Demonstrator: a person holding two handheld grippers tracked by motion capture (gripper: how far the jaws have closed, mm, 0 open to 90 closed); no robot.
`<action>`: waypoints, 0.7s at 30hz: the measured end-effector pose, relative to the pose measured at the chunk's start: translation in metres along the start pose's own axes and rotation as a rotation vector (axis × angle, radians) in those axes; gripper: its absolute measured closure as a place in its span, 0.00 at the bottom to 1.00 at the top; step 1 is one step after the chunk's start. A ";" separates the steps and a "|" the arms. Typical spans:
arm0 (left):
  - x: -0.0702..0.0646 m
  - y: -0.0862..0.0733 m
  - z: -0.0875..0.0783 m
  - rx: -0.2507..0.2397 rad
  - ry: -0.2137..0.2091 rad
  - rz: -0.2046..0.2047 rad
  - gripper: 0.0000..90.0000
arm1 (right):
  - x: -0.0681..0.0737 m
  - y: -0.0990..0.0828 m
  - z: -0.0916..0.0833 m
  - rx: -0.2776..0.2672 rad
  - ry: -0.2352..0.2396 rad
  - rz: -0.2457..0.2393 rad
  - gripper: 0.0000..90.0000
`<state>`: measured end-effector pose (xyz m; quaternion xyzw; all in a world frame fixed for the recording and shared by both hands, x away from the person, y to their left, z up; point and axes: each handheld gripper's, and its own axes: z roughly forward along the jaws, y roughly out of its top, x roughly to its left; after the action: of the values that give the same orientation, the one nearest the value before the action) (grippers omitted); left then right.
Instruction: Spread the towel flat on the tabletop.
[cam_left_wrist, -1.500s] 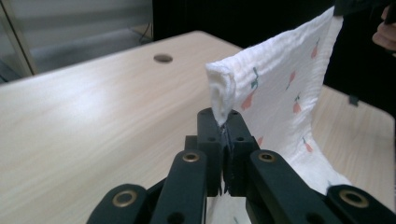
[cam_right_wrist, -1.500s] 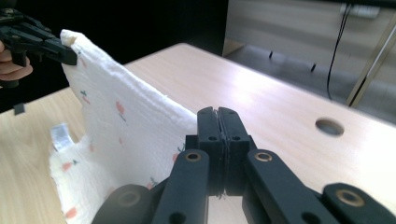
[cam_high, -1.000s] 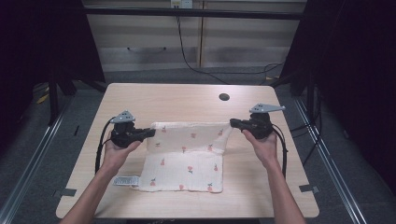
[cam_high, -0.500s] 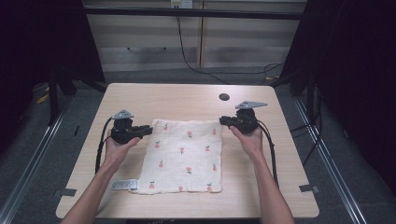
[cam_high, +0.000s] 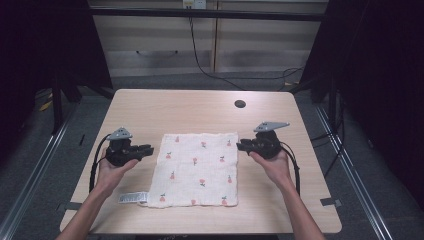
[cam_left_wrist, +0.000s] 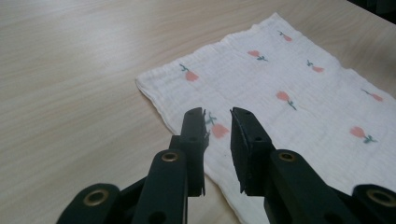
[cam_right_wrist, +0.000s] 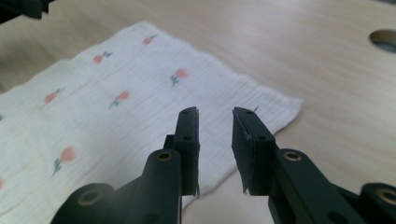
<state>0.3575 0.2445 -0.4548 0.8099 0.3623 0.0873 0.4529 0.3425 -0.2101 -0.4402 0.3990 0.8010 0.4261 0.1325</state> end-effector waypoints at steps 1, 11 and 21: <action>-0.002 -0.002 -0.002 -0.001 -0.012 -0.003 0.83 | 0.004 -0.004 -0.002 0.011 0.009 -0.007 0.80; -0.033 -0.028 0.012 0.084 -0.081 0.062 0.84 | 0.036 -0.039 -0.002 0.061 0.098 -0.020 0.85; -0.031 -0.041 0.036 0.156 -0.079 0.067 0.84 | 0.054 -0.052 0.024 0.134 0.138 -0.049 0.84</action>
<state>0.3311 0.2129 -0.5018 0.8573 0.3224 0.0421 0.3992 0.2937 -0.1722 -0.4891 0.3568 0.8445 0.3948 0.0607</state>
